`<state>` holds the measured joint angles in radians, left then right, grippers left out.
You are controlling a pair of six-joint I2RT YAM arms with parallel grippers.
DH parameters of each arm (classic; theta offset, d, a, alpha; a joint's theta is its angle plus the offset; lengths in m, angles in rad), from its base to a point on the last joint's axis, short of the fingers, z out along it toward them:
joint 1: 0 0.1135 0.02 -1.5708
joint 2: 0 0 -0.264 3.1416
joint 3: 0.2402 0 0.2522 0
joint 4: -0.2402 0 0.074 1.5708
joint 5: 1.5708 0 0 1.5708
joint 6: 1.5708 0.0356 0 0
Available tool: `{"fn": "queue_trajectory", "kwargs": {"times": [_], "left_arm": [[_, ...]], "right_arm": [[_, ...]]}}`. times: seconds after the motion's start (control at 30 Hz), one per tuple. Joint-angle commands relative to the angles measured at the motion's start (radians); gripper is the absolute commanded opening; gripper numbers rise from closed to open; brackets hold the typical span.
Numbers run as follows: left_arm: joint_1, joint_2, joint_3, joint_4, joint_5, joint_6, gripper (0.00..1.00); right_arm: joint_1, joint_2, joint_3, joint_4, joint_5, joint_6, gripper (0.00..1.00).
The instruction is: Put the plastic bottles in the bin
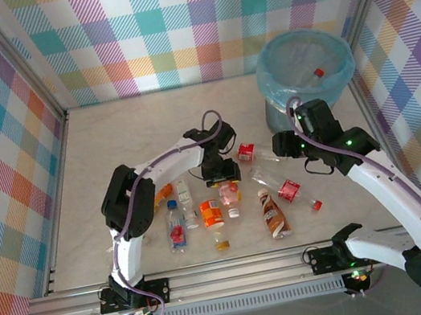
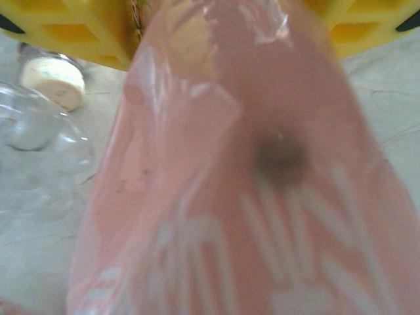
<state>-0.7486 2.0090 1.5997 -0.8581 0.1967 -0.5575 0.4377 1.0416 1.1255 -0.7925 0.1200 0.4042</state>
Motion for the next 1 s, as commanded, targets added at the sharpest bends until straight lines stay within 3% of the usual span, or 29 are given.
{"fn": "queue_trajectory", "kwargs": {"times": [0.0, 0.17, 0.4, 0.63, 0.97], "left_arm": [[0.011, -0.139, 0.01, -0.013, -0.04, -0.002, 0.54], [0.014, -0.262, 0.058, -0.004, -0.128, 0.076, 0.54], [0.014, -0.41, 0.097, 0.2, -0.193, 0.43, 0.51], [-0.013, -0.487, 0.075, 0.369, -0.025, 0.725, 0.51], [-0.061, -0.537, 0.025, 0.442, 0.216, 0.795, 0.51]], "right_arm": [[-0.004, -0.011, 0.073, 0.008, -0.05, -0.014, 0.58], [-0.004, -0.012, 0.157, 0.053, -0.108, -0.025, 0.58], [-0.004, -0.01, 0.296, 0.228, -0.262, -0.069, 0.59], [-0.004, 0.067, 0.46, 0.258, -0.439, -0.082, 0.62], [-0.002, 0.11, 0.485, 0.196, -0.499, -0.076, 0.66]]}}
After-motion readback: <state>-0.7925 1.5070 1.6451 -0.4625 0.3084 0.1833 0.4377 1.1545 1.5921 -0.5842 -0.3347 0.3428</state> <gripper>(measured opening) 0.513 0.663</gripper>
